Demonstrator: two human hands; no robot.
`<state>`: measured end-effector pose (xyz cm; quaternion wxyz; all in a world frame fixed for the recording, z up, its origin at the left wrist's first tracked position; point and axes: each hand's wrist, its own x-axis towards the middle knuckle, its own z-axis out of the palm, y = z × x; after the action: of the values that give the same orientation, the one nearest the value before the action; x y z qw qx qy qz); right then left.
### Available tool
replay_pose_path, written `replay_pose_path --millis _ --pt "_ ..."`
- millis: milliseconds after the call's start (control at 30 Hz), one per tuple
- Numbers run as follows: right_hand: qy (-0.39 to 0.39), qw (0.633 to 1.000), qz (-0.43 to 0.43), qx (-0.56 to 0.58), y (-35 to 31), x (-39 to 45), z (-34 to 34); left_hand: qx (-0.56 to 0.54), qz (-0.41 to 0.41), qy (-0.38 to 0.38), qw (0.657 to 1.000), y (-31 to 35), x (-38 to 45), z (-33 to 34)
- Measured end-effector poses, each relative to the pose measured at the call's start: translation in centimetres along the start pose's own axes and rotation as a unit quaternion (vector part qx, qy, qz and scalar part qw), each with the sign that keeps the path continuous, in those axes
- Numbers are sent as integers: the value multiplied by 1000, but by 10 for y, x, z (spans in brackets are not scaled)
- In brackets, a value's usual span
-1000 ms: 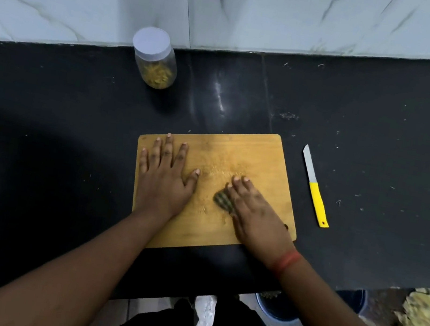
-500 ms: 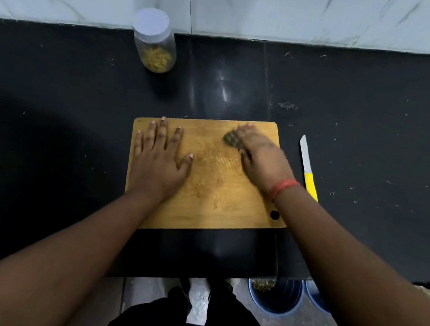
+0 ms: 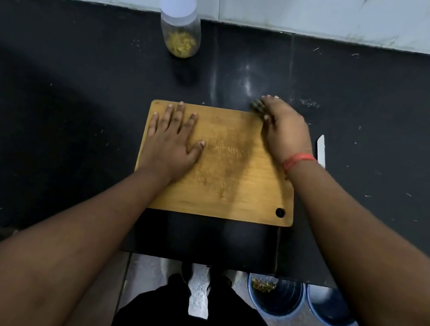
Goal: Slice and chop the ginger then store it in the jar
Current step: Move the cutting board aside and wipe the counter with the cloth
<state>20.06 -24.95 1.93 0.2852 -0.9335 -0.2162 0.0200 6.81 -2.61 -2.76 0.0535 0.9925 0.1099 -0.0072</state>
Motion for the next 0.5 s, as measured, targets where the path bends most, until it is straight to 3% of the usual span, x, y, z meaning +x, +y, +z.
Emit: replay_pose_path --millis 100,200,367,433,500 --pt "-48 997 -57 -37 -4 -6 20 0 -3 1 1000 0 0 -1" --pt "-90 981 -170 -20 -13 -58 31 0 -4 3 1000 1 2 0" --pt "-193 946 -261 -10 -28 -144 33 -3 -3 11 1000 0 1 0" --pt "-189 949 -250 22 -30 -142 24 -3 0 10 1000 0 1 0" --pt "-106 979 -169 44 -29 -113 15 -1 1 8 1000 -1 1 1"
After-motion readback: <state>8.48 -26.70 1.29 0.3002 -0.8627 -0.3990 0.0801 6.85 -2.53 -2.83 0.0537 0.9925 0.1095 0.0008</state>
